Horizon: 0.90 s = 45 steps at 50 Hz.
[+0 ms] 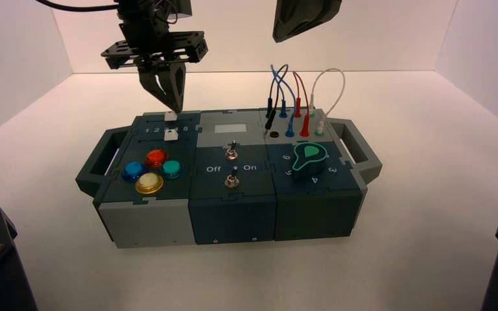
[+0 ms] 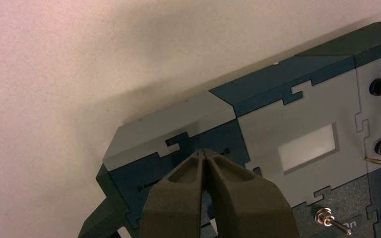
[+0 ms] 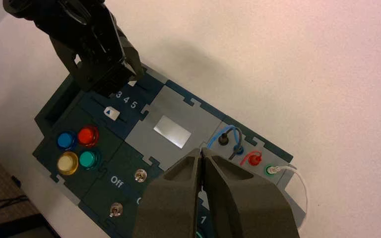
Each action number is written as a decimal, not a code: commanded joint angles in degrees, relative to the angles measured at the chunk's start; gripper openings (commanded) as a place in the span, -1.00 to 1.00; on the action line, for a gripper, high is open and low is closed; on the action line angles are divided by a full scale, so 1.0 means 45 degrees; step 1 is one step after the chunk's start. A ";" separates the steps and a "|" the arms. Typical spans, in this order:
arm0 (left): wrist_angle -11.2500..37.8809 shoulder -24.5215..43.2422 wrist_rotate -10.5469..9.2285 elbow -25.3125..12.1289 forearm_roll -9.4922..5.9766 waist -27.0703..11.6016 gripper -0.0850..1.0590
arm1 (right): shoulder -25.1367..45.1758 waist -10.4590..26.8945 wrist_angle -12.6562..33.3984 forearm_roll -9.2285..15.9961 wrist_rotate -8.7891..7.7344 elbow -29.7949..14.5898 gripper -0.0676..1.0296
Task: Move the top slider to position 3.
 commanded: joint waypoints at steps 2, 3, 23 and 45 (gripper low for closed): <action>-0.0020 -0.0176 0.0020 -0.0273 0.0039 -0.0039 -0.91 | -0.0215 0.0020 -0.0137 -0.0020 -0.0020 -0.0195 -0.92; -0.0020 -0.0176 0.0020 -0.0273 0.0039 -0.0039 -0.91 | -0.0215 0.0020 -0.0137 0.0000 -0.0039 -0.0195 -0.92; 0.0098 -0.0176 0.0020 -0.0273 0.0078 -0.0039 -0.91 | -0.0234 0.0039 -0.0137 -0.0020 -0.0020 -0.0176 -0.92; 0.0098 -0.0176 0.0039 -0.0215 0.0098 -0.0039 -0.91 | -0.0234 0.0020 -0.0137 -0.0020 -0.0020 -0.0176 -0.92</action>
